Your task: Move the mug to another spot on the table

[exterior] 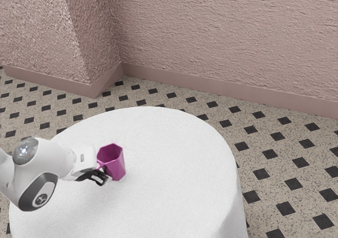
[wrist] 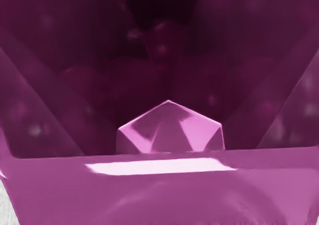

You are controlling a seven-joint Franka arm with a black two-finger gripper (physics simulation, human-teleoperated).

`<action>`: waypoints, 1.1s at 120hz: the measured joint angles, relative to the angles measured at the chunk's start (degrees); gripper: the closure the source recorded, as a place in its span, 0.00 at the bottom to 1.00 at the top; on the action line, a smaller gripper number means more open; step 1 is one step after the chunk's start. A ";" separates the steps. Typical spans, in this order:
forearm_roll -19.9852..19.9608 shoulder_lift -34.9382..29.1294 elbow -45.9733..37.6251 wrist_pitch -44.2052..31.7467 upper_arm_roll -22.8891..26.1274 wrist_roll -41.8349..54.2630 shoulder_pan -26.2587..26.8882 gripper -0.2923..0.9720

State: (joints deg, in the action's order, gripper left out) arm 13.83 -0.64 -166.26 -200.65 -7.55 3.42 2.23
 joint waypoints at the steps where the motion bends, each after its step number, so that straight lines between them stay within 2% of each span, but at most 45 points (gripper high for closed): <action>1: -0.01 0.00 -0.03 -0.02 0.00 0.01 0.01 0.83; 23: -0.05 0.64 -0.30 -0.25 0.79 0.19 -0.49 0.84; 29: -0.08 1.11 -0.30 -0.29 -1.45 0.23 1.82 0.84; 42: -0.12 1.97 -0.18 -0.36 -1.60 0.32 2.20 0.84; 67: 1.61 2.71 0.26 0.02 -0.92 -0.25 2.38 0.52; 81: 1.95 3.13 0.21 0.16 -0.89 -0.81 2.41 0.40; 102: 2.12 3.27 -0.70 0.24 -1.16 -1.88 2.02 0.30; 132: 2.14 0.73 -1.76 0.46 -1.59 -3.23 0.75 0.25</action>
State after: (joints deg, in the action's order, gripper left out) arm 15.96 0.09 -168.02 -200.19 -9.14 0.20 2.98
